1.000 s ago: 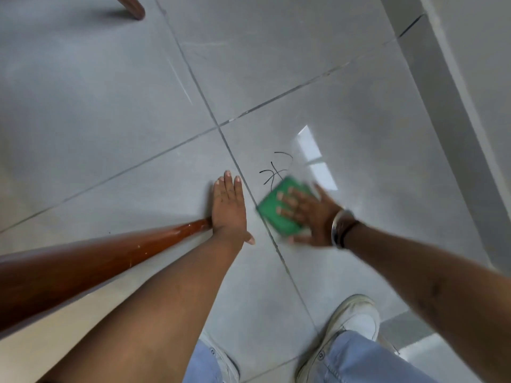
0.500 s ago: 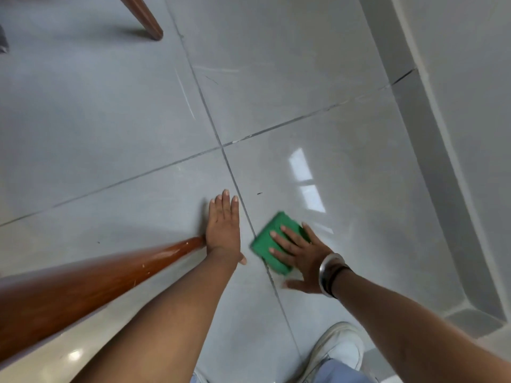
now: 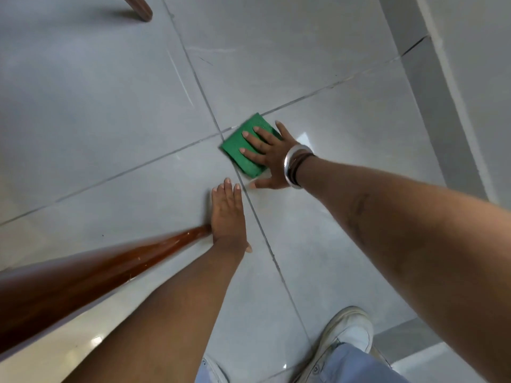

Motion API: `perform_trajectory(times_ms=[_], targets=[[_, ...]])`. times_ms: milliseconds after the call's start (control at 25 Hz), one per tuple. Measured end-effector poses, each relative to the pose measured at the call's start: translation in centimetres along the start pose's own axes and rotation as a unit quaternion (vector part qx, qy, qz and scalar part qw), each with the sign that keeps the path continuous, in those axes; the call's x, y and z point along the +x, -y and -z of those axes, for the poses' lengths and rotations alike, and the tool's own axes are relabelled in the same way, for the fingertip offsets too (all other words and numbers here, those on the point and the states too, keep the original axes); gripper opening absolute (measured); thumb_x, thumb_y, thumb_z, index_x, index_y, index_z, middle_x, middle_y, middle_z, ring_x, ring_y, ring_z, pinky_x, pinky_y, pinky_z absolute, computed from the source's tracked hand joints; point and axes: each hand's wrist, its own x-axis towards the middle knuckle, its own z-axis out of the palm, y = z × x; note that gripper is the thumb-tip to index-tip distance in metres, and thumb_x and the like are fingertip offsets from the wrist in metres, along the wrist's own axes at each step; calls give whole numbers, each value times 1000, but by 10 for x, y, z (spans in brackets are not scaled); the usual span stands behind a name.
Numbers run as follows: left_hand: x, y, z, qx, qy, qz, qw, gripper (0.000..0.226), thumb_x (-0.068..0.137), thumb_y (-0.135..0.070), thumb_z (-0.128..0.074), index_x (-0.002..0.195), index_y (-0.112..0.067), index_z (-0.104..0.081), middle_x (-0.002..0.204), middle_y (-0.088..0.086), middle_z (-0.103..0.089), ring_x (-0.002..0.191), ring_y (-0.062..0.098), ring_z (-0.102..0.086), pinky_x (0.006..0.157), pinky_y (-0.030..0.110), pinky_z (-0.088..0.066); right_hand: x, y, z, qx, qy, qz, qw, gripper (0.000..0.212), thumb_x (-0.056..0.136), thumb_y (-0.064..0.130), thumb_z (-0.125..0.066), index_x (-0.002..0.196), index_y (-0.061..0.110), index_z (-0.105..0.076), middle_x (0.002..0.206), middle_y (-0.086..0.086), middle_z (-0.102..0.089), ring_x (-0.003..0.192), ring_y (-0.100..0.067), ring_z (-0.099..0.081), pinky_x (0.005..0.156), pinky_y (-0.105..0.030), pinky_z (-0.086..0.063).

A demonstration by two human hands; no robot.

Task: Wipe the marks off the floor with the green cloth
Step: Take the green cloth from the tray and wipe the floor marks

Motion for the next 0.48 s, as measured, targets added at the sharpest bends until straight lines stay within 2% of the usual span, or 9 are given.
perform_trajectory(times_ms=[120,200,280,360,440,480], targets=[[1,5,0,-8,-1,2,1000,154,51,-88,-59,143,7,21,157,30,16,147,42,7,118,54,6,-50,38,-37,50,9,-27,998,88,79,76,-17,150,29,3,162,-7,9,147,-31,9,113,-59,9],[0,6,0,7,7,1,1000,155,51,-90,-56,142,8,21,156,31,15,147,43,7,118,54,6,-107,60,-74,48,15,-16,999,82,83,66,-27,151,27,-3,161,-9,3,147,-33,2,113,-60,5],[-1,6,0,35,9,-7,999,148,58,-86,-56,142,9,20,156,31,13,146,44,8,118,55,5,-169,68,-117,6,-15,-13,1000,71,86,44,-44,149,20,-23,158,-17,-19,143,-40,-20,111,-65,-14],[0,6,5,68,9,-37,997,124,78,-70,-54,142,11,16,158,28,7,146,47,8,120,56,2,-213,63,-144,-48,-26,-20,998,56,87,19,-45,142,11,-40,145,-25,-42,131,-46,-42,101,-66,-34],[-2,8,20,110,25,-58,992,103,89,-59,-47,146,9,6,160,25,-1,146,47,3,119,58,1,-224,60,-154,-80,-75,-8,994,44,88,9,-45,131,4,-51,133,-31,-53,114,-48,-56,90,-63,-48],[-5,9,29,116,41,-64,990,101,87,-62,-46,148,5,-3,160,24,-9,146,46,-1,118,59,2,-218,59,-151,-78,-109,-7,991,36,86,6,-51,121,3,-56,125,-31,-59,103,-47,-63,84,-59,-52]])
